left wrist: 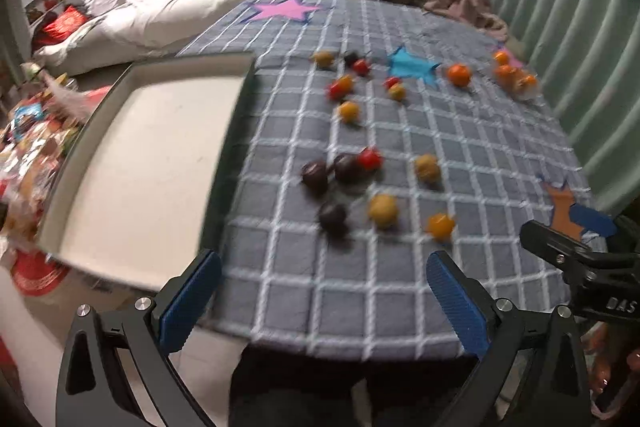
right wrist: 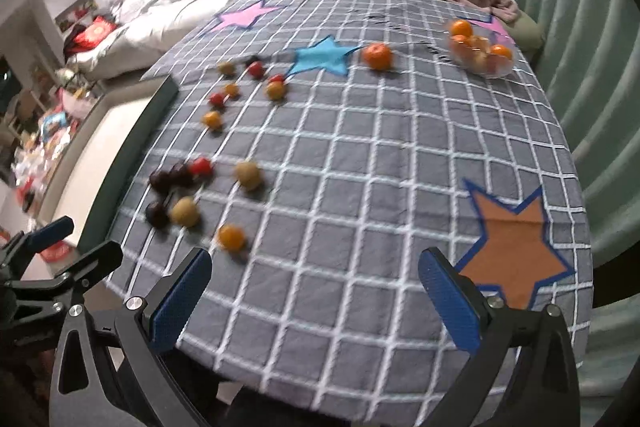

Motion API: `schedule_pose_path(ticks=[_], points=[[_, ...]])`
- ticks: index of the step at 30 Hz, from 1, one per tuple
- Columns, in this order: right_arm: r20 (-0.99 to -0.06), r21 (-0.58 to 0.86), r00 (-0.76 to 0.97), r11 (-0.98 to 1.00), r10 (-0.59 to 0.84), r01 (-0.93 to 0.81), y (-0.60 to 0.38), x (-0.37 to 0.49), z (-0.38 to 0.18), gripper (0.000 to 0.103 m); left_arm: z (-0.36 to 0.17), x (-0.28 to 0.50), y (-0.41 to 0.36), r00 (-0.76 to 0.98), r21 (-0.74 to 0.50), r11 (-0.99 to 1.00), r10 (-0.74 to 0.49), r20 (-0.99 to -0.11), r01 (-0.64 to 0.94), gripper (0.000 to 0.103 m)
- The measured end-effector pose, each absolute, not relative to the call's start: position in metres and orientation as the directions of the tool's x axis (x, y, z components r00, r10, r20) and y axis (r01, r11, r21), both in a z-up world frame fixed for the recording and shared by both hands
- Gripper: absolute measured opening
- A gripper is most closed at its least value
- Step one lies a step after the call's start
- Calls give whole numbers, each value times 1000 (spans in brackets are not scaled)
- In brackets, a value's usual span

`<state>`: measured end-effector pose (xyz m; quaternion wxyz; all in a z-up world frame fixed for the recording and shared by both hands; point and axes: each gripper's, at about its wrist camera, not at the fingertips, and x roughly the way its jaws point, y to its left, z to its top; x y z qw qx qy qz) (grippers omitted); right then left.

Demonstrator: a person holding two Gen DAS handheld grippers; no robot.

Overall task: Organize fruits
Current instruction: 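Move both tools toward the cluster of plums and small fruits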

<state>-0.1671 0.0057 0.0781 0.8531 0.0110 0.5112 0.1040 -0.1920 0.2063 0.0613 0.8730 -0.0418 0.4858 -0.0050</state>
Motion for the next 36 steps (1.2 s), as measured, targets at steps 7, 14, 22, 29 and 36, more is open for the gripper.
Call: schedule_pose_path(ticks=[7, 14, 22, 29, 36], points=[[-880, 125, 429, 971, 204, -204, 28, -183, 69, 103, 37, -212, 219, 461, -65, 995, -24, -887, -73, 103], [-887, 119, 413, 967, 206, -225, 37, -189, 66, 103, 35, -220, 220, 446, -7, 996, 32, -895, -85, 103], [-895, 107, 403, 970, 190, -219, 38, -189, 64, 103, 32, -217, 217, 419, -19, 996, 18, -908, -85, 103], [-897, 105, 399, 969, 189, -223, 39, -189, 62, 103, 29, -218, 216, 408, -11, 996, 25, -913, -86, 103], [-898, 111, 395, 970, 191, -218, 38, -188, 60, 103, 27, -217, 214, 398, -4, 997, 28, -917, -80, 103]])
